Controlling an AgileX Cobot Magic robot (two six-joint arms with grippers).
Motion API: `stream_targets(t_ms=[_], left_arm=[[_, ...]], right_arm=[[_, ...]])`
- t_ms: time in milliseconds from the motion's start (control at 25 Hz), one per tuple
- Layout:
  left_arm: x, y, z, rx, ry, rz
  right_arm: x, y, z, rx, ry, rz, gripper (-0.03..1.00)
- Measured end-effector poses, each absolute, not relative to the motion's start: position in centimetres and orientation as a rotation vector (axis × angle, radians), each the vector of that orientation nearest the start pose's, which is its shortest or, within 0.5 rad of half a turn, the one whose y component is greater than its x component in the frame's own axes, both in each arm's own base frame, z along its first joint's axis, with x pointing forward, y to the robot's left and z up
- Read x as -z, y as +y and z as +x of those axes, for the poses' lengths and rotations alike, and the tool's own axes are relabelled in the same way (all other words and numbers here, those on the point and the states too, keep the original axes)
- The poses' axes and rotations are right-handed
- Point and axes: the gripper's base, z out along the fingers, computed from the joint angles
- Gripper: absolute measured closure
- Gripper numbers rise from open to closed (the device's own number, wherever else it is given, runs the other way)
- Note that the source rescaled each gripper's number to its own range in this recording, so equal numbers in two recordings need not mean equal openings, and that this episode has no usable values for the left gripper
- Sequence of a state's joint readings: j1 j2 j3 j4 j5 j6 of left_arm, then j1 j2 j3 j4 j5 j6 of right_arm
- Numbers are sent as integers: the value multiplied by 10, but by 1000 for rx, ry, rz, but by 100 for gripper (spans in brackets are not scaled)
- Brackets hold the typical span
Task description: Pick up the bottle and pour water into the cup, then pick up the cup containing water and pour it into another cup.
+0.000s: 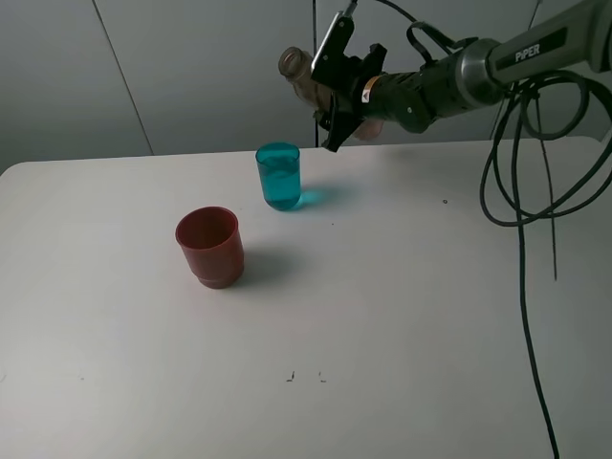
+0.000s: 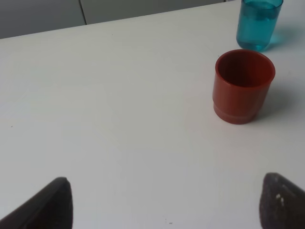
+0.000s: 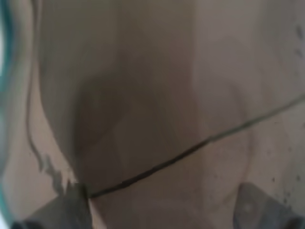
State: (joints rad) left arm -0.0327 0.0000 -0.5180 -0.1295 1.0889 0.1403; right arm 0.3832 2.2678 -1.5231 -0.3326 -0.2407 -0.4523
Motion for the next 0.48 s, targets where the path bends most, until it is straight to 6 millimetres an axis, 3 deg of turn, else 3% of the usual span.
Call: stream_targets(t_ms=[200,480], left_arm=[[-281,-10,-9,88,2040,187],[-281,-10,-9,88,2040,187]], right_arm=[[-151,164,456,16,1794,-853,95],[-140,117,431,-143,1825,-570,95]])
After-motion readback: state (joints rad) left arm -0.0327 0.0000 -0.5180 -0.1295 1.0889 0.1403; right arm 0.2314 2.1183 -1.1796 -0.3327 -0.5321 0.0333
